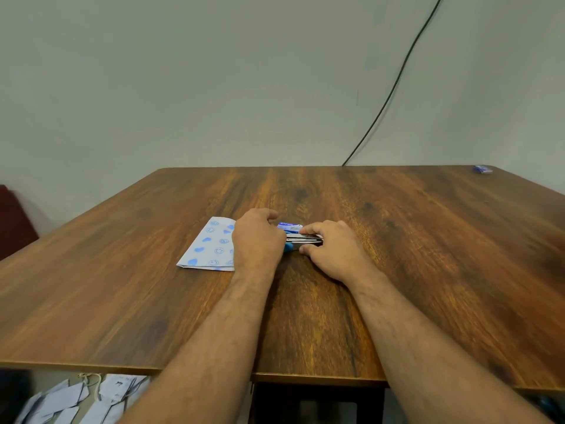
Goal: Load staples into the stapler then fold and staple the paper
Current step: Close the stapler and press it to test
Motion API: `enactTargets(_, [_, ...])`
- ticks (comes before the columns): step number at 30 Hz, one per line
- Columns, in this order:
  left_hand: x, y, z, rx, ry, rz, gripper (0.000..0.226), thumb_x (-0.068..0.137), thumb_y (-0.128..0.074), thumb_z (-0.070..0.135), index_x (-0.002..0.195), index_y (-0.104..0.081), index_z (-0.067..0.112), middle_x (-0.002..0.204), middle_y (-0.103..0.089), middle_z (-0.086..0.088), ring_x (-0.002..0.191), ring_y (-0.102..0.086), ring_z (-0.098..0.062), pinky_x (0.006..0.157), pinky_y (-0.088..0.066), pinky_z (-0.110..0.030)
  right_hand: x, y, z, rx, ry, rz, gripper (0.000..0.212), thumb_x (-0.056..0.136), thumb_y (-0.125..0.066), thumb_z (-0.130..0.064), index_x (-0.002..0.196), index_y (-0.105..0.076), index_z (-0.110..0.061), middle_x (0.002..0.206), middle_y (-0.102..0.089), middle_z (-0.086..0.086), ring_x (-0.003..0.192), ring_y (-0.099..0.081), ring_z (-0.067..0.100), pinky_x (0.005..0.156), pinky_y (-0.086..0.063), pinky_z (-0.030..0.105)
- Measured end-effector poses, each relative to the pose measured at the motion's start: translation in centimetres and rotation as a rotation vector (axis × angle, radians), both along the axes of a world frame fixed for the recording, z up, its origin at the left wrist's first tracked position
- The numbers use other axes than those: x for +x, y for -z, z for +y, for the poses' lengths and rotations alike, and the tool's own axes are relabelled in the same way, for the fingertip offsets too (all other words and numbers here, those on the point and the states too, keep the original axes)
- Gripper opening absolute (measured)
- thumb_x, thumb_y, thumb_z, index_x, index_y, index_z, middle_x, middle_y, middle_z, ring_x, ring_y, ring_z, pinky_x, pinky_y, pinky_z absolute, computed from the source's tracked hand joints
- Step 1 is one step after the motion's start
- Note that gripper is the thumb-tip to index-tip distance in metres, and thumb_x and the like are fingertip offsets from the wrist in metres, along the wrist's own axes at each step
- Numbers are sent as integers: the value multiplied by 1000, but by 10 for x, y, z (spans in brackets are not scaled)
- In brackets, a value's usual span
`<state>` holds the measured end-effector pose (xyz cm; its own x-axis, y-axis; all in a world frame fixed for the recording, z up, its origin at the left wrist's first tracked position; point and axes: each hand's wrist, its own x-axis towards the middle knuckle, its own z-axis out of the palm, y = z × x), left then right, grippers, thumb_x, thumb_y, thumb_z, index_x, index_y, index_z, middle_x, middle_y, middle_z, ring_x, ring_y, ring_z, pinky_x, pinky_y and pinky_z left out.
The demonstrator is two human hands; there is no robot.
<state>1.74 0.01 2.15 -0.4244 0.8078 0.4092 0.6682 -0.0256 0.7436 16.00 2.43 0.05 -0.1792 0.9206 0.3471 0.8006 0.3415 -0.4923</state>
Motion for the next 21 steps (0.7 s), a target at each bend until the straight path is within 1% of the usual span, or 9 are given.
enactTargets(2, [0,-1,-1,-5,-5,-4,34,90,-59,6,120,-73,14,124,-71,-3,113,-64,-17,96,-48,-30,0,-2,0,-16,4,-32,41,91,-68,-26,132,-66,-29,122,-64,1,118,-50,22,102,-39,36])
enactTargets(4, [0,-1,-2,-14,0,-2,34,91,-59,7,121,-73,14,125,-71,-3,113,-63,-16,96,-48,-29,0,-2,0,-27,1,-31,43,91,-63,-17,133,-66,-27,123,-63,3,119,-51,24,104,-41,36])
enactTargets(8, [0,0,-1,-28,11,1,35,90,-59,7,121,-73,15,125,-71,-3,115,-63,-18,99,-48,-31,0,-2,0,-31,8,4,47,87,-59,-6,130,-69,-24,126,-67,3,119,-56,24,107,-42,35])
enactTargets(11, [0,0,0,-53,8,1,35,91,-60,6,122,-72,15,127,-69,-3,115,-62,-17,98,-48,-30,1,-3,-1,-38,6,47,49,85,-58,-2,128,-70,-23,127,-69,2,119,-57,22,108,-43,35])
enactTargets(13, [-1,-1,1,-57,-6,-1,34,91,-61,7,122,-72,16,127,-69,-3,115,-62,-17,97,-49,-31,1,-3,-2,-23,-4,72,48,86,-59,-2,128,-71,-23,125,-70,1,117,-55,18,104,-44,33])
enactTargets(14, [-2,0,1,-56,-18,0,34,91,-61,7,122,-71,17,128,-68,-2,115,-62,-17,97,-50,-31,1,-3,-3,-3,-13,82,47,87,-59,-3,128,-71,-24,122,-69,0,114,-52,14,99,-43,31])
enactTargets(17, [-5,-1,1,-73,-73,27,37,90,-63,5,124,-70,18,132,-66,-3,117,-61,-18,96,-50,-32,1,-4,-7,86,-25,87,39,90,-62,-9,124,-70,-26,114,-65,-5,106,-42,7,85,-32,24])
enactTargets(19, [-9,0,2,-76,-90,58,39,89,-63,3,126,-69,16,133,-65,-5,119,-61,-21,96,-50,-33,1,-4,-9,178,-18,51,33,90,-62,-13,118,-73,-26,110,-64,-6,105,-43,8,83,-34,22])
enactTargets(21, [-13,1,3,-104,-116,109,38,90,-65,7,127,-68,15,135,-63,-7,126,-56,-24,103,-48,-38,0,-4,-11,253,-36,-2,28,89,-61,-15,112,-75,-24,106,-65,-6,104,-45,9,85,-40,23])
